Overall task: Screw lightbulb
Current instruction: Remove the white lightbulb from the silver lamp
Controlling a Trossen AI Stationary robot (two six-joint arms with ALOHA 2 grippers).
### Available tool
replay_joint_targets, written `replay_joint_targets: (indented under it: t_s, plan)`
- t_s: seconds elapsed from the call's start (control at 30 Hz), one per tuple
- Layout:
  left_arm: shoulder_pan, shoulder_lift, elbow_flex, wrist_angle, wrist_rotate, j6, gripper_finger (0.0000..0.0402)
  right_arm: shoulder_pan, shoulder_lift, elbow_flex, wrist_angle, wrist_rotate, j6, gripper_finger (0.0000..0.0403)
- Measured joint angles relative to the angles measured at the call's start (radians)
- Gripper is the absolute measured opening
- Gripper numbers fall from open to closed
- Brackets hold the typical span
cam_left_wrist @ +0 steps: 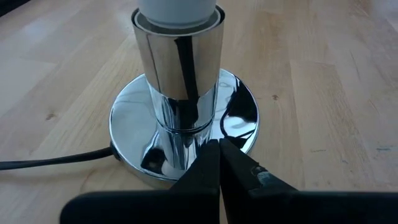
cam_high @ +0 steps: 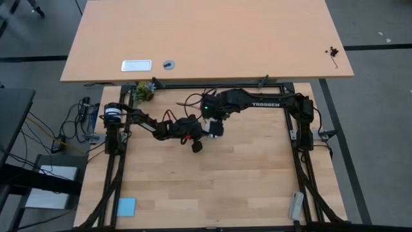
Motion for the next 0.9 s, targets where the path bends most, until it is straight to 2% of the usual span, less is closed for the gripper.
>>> replay_joint_targets:
  t_s: [0.1, 0.2, 0.3, 0.47, 0.53, 0.77, 0.83, 0.9]
  plan:
    - [0.000, 0.000, 0.000, 0.000, 0.000, 0.000, 0.0003, 0.001, 0.000, 0.001, 0.001, -0.011, -0.277, 0.0263]
    - [0.000, 0.000, 0.000, 0.000, -0.002, 0.000, 0.0003, 0.001, 0.000, 0.001, 0.002, -0.014, -0.525, 0.0282]
    - [0.000, 0.000, 0.000, 0.000, -0.003, 0.000, 0.0003, 0.002, 0.000, 0.001, -0.002, 0.006, -0.607, 0.0309]
    - [0.000, 0.000, 0.000, -0.001, -0.001, 0.001, 0.0003, 0.023, 0.000, 0.000, -0.011, 0.110, -0.501, 0.0350]
    - [0.000, 0.000, 0.000, 0.000, -0.002, 0.002, 0.0003, 0.039, 0.001, 0.016, -0.065, 0.147, -0.465, 0.0360]
    - [-0.001, 0.000, 0.000, 0.000, 0.004, 0.000, 0.0003, 0.085, -0.001, 0.075, -0.073, 0.164, -0.327, 0.0376]
    - [-0.001, 0.000, 0.000, 0.000, 0.004, 0.000, 0.0003, 0.089, -0.002, 0.080, -0.076, 0.158, -0.204, 0.0376]
    - [-0.001, 0.000, 0.000, 0.000, 0.004, 0.000, 0.0003, 0.080, -0.001, 0.079, -0.073, 0.156, -0.015, 0.0375]
